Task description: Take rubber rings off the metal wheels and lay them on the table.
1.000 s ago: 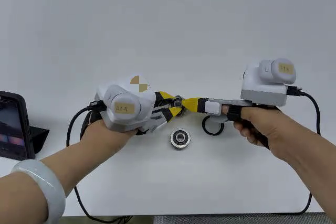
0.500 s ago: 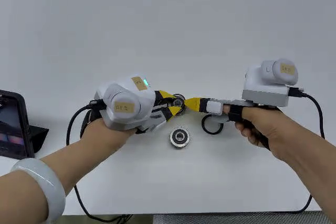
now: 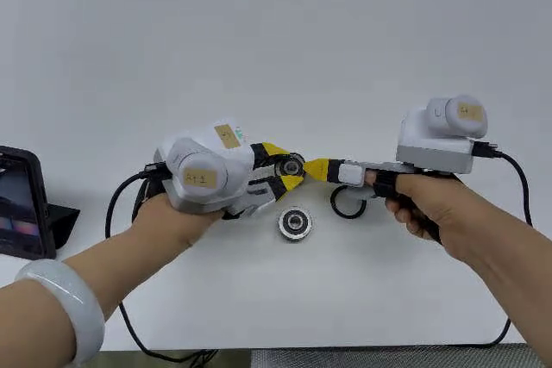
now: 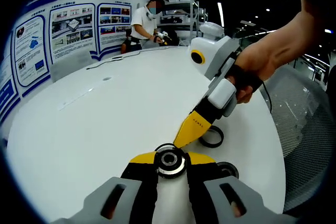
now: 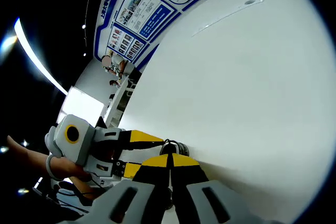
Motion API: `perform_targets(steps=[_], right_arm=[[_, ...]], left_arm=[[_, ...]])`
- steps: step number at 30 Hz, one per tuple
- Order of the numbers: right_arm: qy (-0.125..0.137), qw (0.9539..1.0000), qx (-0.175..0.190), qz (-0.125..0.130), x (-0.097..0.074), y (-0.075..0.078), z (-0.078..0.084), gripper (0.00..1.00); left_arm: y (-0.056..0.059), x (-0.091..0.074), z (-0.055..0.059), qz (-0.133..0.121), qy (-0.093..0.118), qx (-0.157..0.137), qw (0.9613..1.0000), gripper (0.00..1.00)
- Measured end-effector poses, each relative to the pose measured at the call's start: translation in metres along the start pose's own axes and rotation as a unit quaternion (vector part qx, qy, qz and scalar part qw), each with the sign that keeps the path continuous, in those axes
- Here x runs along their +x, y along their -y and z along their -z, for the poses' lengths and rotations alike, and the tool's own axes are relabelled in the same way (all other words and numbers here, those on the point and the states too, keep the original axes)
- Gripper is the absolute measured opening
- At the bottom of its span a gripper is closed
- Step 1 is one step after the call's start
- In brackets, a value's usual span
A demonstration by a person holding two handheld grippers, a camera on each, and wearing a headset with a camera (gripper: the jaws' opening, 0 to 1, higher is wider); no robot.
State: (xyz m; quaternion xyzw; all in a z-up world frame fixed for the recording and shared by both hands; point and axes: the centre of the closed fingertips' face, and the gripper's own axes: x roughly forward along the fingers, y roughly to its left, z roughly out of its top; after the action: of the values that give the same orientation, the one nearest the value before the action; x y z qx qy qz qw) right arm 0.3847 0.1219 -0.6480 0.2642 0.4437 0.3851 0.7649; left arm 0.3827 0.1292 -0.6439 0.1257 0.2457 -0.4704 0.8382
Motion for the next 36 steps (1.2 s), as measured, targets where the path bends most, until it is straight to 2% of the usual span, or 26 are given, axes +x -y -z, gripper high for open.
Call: perform_targets(steps=[3, 11, 18, 23, 30, 36], right_arm=[[0.0, 1.0, 0.0, 0.0, 0.0, -0.001, 0.0, 0.02], [0.002, 1.0, 0.0, -0.005, -0.001, -0.005, 0.0, 0.02], [0.003, 0.9999, -0.001, -0.011, -0.004, -0.01, 0.001, 0.02], [0.006, 0.9999, 0.001, -0.016, -0.007, -0.014, 0.002, 0.02], [0.017, 0.9996, 0.01, -0.02, -0.015, -0.018, 0.003, 0.02], [0.025, 0.9994, 0.016, -0.02, -0.023, -0.018, 0.005, 0.02]], left_arm=[[-0.001, -0.003, -0.001, -0.001, 0.008, 0.002, 1.0, 0.24], [-0.003, -0.006, 0.003, -0.008, 0.005, 0.001, 1.0, 0.36], [-0.003, -0.011, 0.005, -0.011, 0.012, -0.007, 0.9998, 0.46], [-0.002, -0.014, 0.005, -0.009, 0.02, -0.013, 0.9997, 0.49], [-0.001, -0.016, 0.007, -0.009, 0.022, -0.021, 0.9995, 0.56], [0.0, -0.02, 0.009, -0.008, 0.024, -0.021, 0.9994, 0.58]])
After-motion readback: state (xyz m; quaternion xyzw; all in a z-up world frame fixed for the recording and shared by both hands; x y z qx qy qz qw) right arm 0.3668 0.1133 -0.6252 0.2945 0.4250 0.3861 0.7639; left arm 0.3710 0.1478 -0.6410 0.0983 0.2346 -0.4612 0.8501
